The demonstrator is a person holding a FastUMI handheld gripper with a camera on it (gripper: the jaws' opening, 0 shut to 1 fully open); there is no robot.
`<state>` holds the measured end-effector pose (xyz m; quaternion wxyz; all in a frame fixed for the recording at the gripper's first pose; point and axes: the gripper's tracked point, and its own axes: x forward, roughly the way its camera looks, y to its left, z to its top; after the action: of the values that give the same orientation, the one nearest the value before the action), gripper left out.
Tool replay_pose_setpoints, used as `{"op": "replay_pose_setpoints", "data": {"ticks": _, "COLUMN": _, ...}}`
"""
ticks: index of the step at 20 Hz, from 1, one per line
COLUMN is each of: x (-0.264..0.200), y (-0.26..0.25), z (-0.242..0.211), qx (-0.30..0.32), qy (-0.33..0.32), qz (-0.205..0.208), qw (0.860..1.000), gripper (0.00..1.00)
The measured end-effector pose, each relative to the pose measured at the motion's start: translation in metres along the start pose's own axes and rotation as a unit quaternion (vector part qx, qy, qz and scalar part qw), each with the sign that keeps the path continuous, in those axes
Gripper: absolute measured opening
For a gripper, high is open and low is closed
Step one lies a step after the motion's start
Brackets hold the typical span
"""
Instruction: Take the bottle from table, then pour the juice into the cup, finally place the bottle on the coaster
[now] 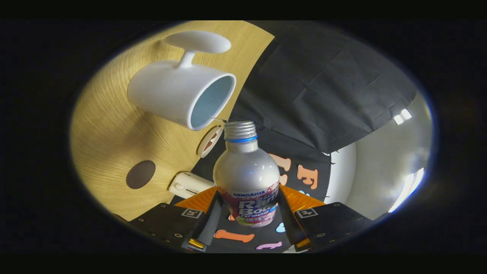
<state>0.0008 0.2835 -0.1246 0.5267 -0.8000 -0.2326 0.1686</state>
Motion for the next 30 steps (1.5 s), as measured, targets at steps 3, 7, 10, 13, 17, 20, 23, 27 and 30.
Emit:
{"op": "replay_pose_setpoints", "data": {"ticks": 3, "x": -0.001, "y": 0.001, "z": 0.001, "qx": 0.006, "qy": -0.002, "qz": 0.006, "qw": 1.0, "gripper": 0.74}}
{"op": "replay_pose_setpoints", "data": {"ticks": 7, "x": 0.003, "y": 0.011, "z": 0.004, "qx": 0.043, "qy": -0.002, "qz": 0.025, "qw": 0.999, "gripper": 0.74}}
{"op": "replay_pose_setpoints", "data": {"ticks": 10, "x": 0.004, "y": 0.024, "z": 0.0, "qx": 0.108, "qy": 0.005, "qz": 0.053, "qw": 0.993, "gripper": 0.74}}
{"op": "replay_pose_setpoints", "data": {"ticks": 13, "x": 0.005, "y": 0.032, "z": -0.005, "qx": 0.178, "qy": 0.015, "qz": 0.072, "qw": 0.981, "gripper": 0.74}}
{"op": "replay_pose_setpoints", "data": {"ticks": 17, "x": 0.006, "y": 0.044, "z": -0.003, "qx": 0.297, "qy": 0.035, "qz": 0.099, "qw": 0.949, "gripper": 0.74}}
{"op": "replay_pose_setpoints", "data": {"ticks": 20, "x": 0.009, "y": 0.056, "z": -0.013, "qx": 0.398, "qy": 0.059, "qz": 0.12, "qw": 0.908, "gripper": 0.74}}
{"op": "replay_pose_setpoints", "data": {"ticks": 23, "x": 0.014, "y": 0.064, "z": -0.025, "qx": 0.496, "qy": 0.087, "qz": 0.13, "qw": 0.854, "gripper": 0.75}}
{"op": "replay_pose_setpoints", "data": {"ticks": 27, "x": 0.023, "y": 0.079, "z": -0.04, "qx": 0.595, "qy": 0.119, "qz": 0.141, "qw": 0.783, "gripper": 0.75}}
{"op": "replay_pose_setpoints", "data": {"ticks": 30, "x": 0.026, "y": 0.086, "z": -0.047, "qx": 0.661, "qy": 0.133, "qz": 0.147, "qw": 0.724, "gripper": 0.75}}
